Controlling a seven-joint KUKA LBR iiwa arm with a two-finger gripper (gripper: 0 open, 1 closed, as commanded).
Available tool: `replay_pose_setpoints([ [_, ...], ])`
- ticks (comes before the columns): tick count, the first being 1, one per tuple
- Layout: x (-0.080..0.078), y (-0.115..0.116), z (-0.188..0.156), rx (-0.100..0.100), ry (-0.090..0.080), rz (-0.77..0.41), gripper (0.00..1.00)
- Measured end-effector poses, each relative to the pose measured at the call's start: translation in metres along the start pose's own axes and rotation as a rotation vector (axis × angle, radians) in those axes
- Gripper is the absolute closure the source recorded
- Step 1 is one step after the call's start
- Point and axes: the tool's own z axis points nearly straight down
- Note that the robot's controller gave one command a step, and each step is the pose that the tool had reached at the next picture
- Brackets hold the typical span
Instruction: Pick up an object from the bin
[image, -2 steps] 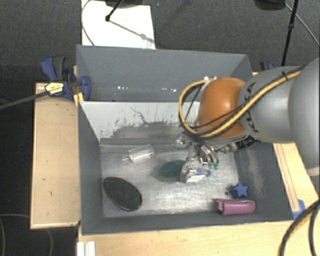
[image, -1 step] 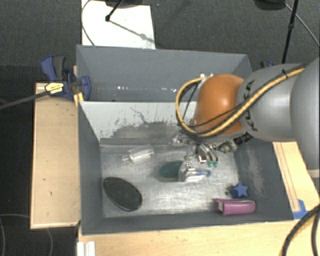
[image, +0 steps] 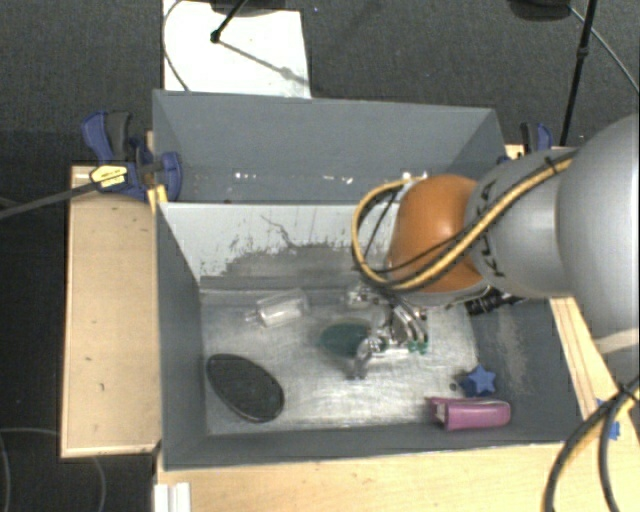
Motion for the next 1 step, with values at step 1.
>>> replay_pose_setpoints([
  [1,-0.0013,0.0006,-0.0015,0.001,0.000,-0.003,0.00],
])
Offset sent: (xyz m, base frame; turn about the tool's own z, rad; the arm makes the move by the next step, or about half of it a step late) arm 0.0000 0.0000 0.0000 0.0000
